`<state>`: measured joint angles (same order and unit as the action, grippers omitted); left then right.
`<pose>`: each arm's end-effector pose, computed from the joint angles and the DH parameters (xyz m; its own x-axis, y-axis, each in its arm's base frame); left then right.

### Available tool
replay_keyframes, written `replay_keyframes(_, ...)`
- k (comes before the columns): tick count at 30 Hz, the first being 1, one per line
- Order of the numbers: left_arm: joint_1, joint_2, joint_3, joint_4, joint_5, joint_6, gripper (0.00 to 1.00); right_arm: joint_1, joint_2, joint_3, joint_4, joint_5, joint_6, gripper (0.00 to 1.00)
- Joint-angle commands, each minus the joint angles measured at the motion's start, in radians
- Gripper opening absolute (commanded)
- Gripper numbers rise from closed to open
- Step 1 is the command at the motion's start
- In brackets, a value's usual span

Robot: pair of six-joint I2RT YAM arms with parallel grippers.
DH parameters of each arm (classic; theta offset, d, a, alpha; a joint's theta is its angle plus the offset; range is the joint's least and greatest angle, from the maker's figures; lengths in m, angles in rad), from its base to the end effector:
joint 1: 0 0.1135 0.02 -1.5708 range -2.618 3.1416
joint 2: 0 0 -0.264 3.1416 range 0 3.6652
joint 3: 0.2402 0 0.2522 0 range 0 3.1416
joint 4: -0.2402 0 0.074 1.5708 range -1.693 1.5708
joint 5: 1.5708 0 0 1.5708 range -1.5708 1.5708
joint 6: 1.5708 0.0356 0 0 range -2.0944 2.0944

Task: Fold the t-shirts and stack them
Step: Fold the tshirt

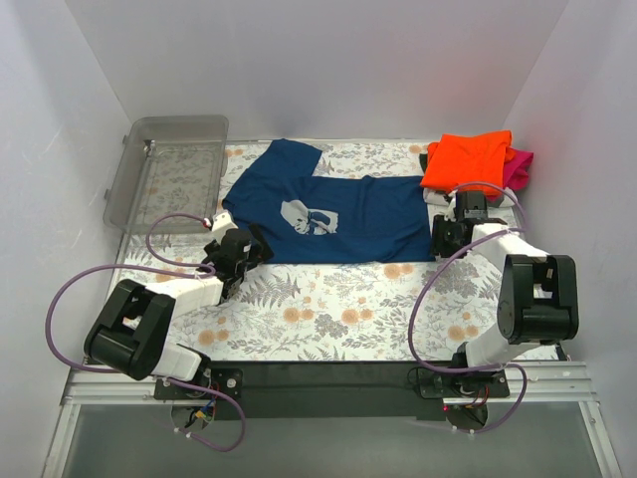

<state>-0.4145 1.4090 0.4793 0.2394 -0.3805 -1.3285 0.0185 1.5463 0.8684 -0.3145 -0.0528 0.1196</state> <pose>0.2384 -0.0904 0.1454 -0.2484 -0.8755 -0.4146 -0.5390 0.4805 -0.6918 0.3018 0.0075 0.1788 -0.8369 0.1037 -0.5375 0.0529 0.9926 0.1091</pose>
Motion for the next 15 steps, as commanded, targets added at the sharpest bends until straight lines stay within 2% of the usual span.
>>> replay_keyframes(1, 0.003, -0.030, -0.007, -0.002, -0.021, -0.005, 0.94, -0.003, 0.031, 0.004, 0.034, -0.067, 0.008, 0.32)
replay_keyframes(4, 0.003, -0.028, -0.007, -0.003, -0.029, -0.003, 0.95, -0.002, 0.041, 0.004, 0.038, -0.078, 0.005, 0.24)
replay_keyframes(7, 0.005, -0.021, -0.004, -0.002, -0.029, -0.003, 0.95, -0.002, 0.046, 0.003, 0.035, -0.075, 0.002, 0.20)
replay_keyframes(12, 0.006, -0.022, -0.007, 0.001, -0.023, -0.003, 0.95, -0.003, 0.044, -0.003, 0.023, -0.045, 0.003, 0.19)
replay_keyframes(15, 0.006, -0.028, -0.013, 0.008, -0.020, -0.005, 0.95, -0.003, 0.040, -0.005, 0.015, -0.030, -0.001, 0.02)
